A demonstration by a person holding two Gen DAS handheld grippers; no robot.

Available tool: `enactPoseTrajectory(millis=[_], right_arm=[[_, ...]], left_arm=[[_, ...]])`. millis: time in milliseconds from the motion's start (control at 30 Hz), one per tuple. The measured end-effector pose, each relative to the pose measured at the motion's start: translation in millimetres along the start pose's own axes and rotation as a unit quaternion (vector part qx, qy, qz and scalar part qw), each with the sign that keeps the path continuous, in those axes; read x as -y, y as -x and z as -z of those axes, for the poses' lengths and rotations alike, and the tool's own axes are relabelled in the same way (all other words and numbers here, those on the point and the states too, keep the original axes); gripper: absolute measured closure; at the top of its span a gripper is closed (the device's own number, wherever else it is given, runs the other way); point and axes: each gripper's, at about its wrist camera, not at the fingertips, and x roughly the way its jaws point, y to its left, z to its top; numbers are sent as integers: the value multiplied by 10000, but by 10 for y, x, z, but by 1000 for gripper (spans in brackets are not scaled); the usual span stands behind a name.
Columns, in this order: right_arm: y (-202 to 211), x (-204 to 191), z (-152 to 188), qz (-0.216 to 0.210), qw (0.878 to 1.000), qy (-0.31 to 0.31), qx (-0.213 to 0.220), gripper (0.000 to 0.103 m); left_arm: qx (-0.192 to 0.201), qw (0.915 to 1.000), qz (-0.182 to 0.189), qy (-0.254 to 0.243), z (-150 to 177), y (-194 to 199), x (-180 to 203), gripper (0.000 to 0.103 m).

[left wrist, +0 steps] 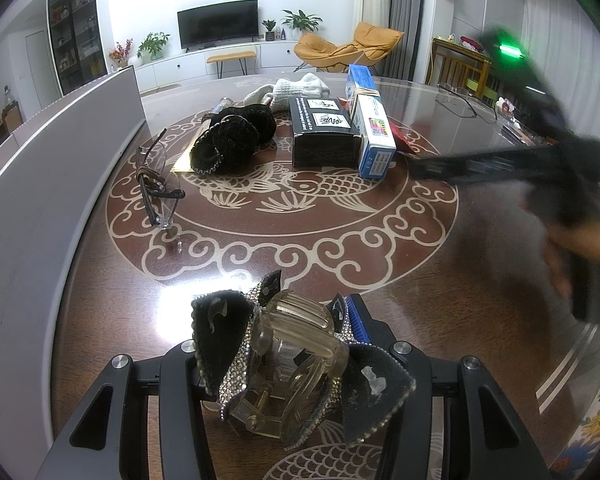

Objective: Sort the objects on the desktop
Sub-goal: 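Reach the right tool to the red wrapped candy and grasp it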

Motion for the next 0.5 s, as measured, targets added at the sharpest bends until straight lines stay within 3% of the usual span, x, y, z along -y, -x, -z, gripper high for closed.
enactPoseTrajectory(millis=[200, 267, 300, 500], right_arm=[[-403, -224, -469, 5, 9982, 577, -192, 8], [-426, -200, -540, -202, 9985, 487, -155, 42], [-404, -191, -571, -138, 9987, 475, -92, 82], [-274, -155, -403, -214, 9989, 409, -40, 81]], left_arm=[[2, 10000, 10, 9, -1, -2, 7, 53], [2, 10000, 7, 11, 6, -4, 15, 53], [1, 10000, 6, 11, 5, -5, 19, 53], [2, 10000, 8, 13, 6, -5, 15, 53]])
